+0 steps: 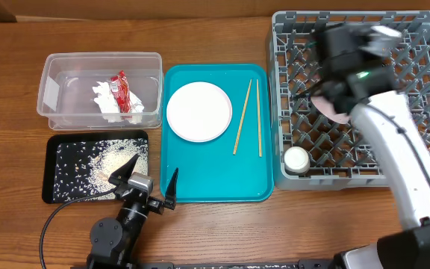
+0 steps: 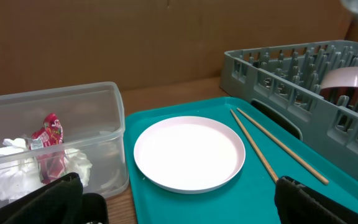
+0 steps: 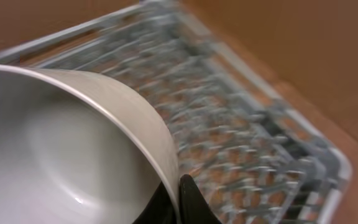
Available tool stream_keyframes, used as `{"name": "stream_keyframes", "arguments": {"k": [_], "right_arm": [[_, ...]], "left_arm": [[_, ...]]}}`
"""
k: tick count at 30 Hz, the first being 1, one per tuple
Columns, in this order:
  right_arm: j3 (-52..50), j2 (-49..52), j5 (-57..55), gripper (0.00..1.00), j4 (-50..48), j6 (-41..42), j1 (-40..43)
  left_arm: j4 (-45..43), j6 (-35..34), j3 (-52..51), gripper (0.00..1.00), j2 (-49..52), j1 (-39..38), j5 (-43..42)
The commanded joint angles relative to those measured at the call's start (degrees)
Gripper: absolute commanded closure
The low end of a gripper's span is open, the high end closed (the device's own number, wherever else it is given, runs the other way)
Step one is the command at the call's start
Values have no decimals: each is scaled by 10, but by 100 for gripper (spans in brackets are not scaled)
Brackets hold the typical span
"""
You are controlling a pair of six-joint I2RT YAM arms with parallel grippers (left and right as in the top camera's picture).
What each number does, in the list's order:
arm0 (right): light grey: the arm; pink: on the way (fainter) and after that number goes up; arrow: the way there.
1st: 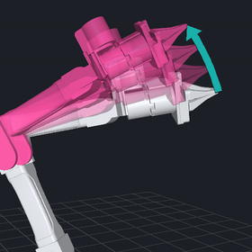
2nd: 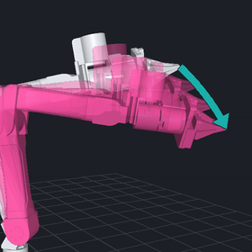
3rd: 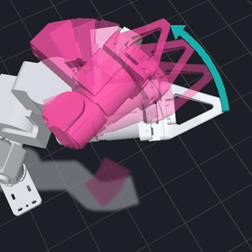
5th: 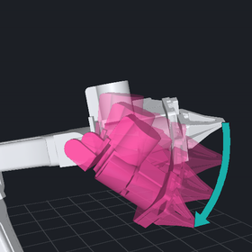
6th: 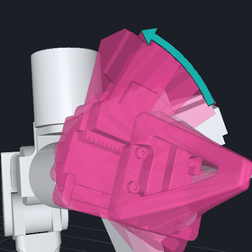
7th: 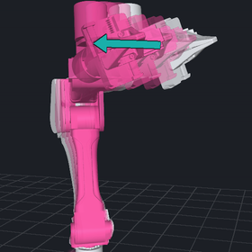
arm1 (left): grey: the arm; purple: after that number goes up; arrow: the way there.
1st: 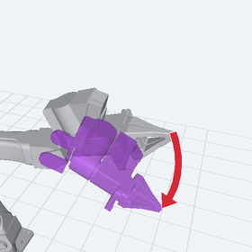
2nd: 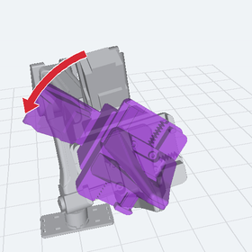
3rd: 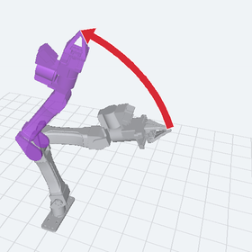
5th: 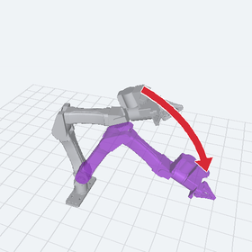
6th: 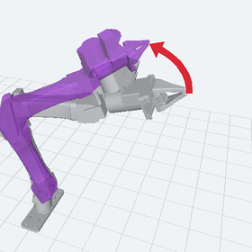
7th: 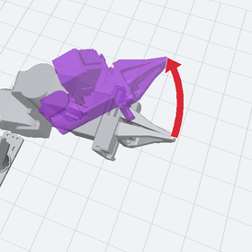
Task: Sort waste into correct bins and load items into the dishwasher
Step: 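Carry the white bowl into the dish rack and release it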
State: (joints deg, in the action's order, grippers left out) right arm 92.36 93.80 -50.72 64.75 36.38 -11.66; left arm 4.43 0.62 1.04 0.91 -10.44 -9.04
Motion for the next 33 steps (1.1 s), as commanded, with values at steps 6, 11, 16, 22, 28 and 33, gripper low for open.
{"name": "stream_keyframes", "arguments": {"k": [6, 11, 16, 22, 28, 33], "right_arm": [[6, 66, -67, 96, 18, 59, 125], [6, 124, -109, 96, 24, 58, 151], [6, 164, -173, 96, 30, 57, 159], [6, 183, -183, 96, 41, 56, 159], [6, 202, -142, 96, 82, 59, 157], [5, 219, -143, 96, 123, 91, 143]], "left_arm": [[-3, 5, -5, 0, -6, 3, -7], [-3, 5, -5, 0, -6, 3, -7], [-3, 5, -5, 0, -6, 3, -7], [-3, 5, -5, 0, -6, 3, -7], [-3, 5, -5, 0, -6, 3, -7], [-3, 5, -5, 0, -6, 3, -7]]}}
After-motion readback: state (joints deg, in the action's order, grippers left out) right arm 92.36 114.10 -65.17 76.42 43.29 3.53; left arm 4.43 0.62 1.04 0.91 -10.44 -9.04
